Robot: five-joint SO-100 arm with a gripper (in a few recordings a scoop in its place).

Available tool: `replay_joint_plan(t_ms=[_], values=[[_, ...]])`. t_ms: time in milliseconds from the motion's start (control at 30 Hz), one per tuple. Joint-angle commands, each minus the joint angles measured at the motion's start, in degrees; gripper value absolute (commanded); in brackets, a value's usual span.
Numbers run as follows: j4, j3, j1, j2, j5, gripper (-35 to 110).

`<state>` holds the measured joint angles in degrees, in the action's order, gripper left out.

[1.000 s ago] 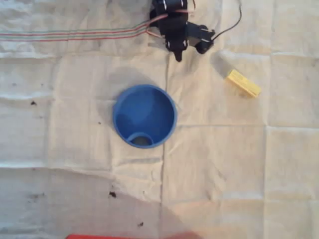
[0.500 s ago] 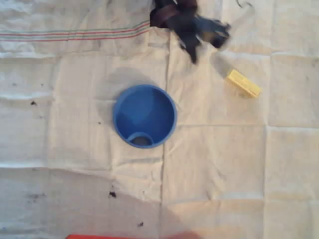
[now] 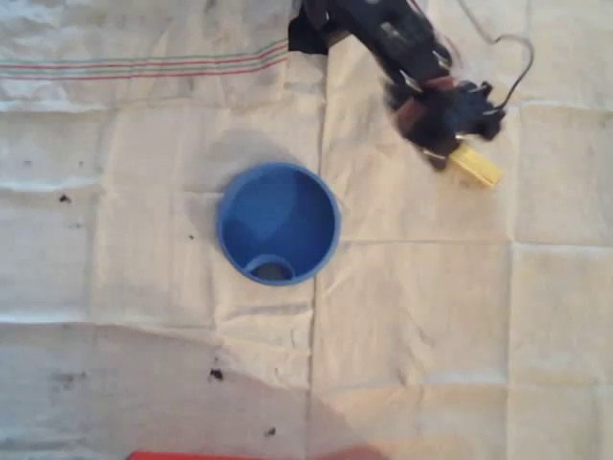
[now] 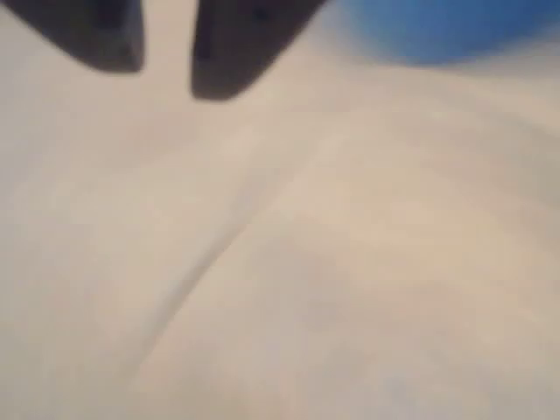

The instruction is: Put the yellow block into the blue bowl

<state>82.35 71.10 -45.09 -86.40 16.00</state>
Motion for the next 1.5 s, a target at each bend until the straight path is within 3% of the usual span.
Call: replay_joint_plan(t_ms=[0, 300, 433, 667, 1000, 1467], values=[[3.3, -9.8, -0.9, 1.4, 18.2, 1], [7.7, -12.0, -3.2, 6.8, 59.5, 1], [9.2, -12.0, -3.4, 8.3, 70.0, 1], [8.9, -12.6, -3.4, 13.3, 73.9, 3], [8.8, -12.6, -6.0, 15.2, 73.9, 27], [3.9, -12.1, -5.9, 18.7, 73.5, 27]])
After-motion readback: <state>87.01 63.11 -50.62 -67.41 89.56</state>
